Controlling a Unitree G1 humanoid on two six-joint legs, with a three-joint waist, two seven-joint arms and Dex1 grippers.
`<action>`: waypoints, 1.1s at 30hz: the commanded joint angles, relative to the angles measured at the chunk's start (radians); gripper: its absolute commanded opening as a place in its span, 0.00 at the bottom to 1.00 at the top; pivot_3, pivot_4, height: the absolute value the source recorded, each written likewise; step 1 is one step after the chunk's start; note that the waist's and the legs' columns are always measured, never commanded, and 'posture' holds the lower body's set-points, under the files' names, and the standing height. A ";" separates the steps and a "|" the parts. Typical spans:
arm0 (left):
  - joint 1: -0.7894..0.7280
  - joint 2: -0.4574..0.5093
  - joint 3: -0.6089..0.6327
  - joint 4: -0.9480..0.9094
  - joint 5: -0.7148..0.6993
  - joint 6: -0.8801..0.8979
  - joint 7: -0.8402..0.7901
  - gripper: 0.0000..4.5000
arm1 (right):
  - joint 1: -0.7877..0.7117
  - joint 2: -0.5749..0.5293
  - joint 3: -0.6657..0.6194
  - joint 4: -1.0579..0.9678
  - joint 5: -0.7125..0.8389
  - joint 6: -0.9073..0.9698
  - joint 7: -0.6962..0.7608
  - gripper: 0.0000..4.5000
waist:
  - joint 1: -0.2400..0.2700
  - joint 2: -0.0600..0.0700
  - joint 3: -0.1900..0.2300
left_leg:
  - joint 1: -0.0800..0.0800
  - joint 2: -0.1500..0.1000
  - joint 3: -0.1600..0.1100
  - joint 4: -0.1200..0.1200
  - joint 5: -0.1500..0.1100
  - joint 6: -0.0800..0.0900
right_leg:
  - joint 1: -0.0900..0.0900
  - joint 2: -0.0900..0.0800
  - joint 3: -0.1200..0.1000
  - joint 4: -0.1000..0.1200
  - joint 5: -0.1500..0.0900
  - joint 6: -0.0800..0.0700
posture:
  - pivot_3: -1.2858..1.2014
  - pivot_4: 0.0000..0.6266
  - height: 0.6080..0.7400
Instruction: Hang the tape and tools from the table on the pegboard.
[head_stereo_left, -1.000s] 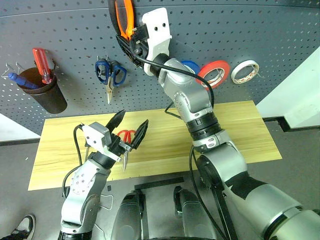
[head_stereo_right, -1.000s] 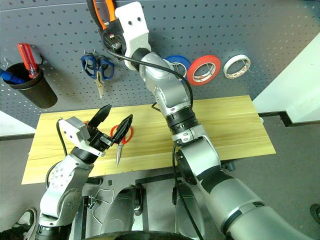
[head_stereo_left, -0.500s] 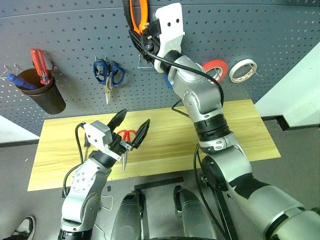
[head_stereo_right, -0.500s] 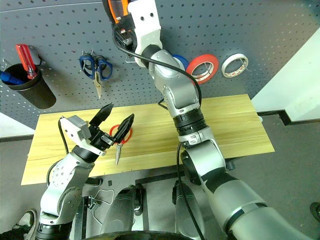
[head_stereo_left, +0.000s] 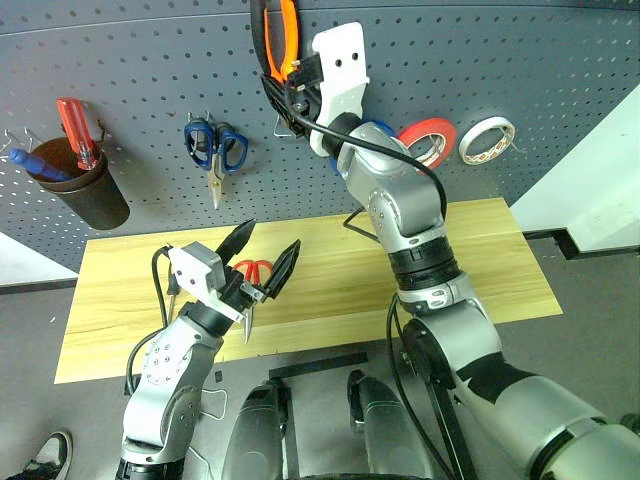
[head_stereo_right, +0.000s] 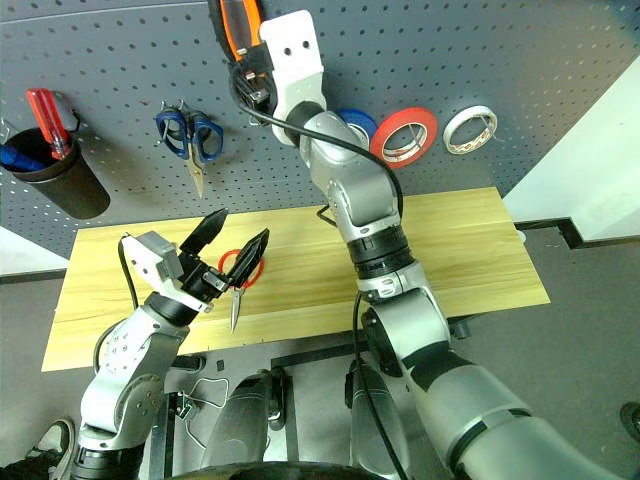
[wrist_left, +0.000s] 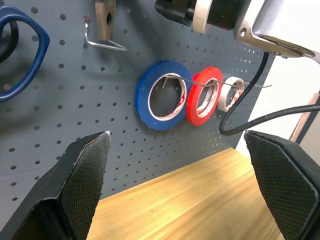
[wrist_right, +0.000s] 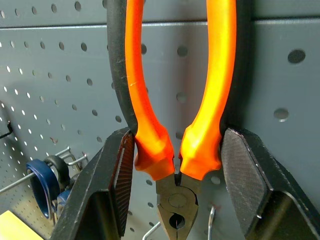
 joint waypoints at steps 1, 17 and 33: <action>0.003 0.004 0.004 -0.034 -0.006 -0.008 0.001 1.00 | 0.005 0.021 0.005 -0.079 0.000 0.009 -0.010 0.49 | 0.000 0.001 0.001 | 0.000 0.000 0.000 0.000 0.000 0.000 | 0.000 0.000 0.000 0.000 0.000 0.000 | 0.54 0.49 0.82; 0.000 0.003 0.001 -0.031 -0.003 -0.011 0.006 1.00 | -0.011 0.028 -0.027 -0.065 0.016 0.051 -0.016 0.66 | 0.000 0.001 0.003 | -0.001 0.000 0.000 -0.001 0.000 0.000 | -0.001 0.000 0.000 -0.001 0.000 0.000 | 0.54 0.49 0.82; -0.004 0.008 -0.002 -0.020 -0.013 -0.016 -0.019 1.00 | 0.009 0.005 -0.021 -0.090 0.004 0.063 -0.004 0.99 | -0.001 0.001 0.003 | -0.001 0.000 0.000 -0.001 0.000 0.000 | -0.001 0.000 0.000 -0.001 0.000 -0.001 | 0.53 0.47 0.82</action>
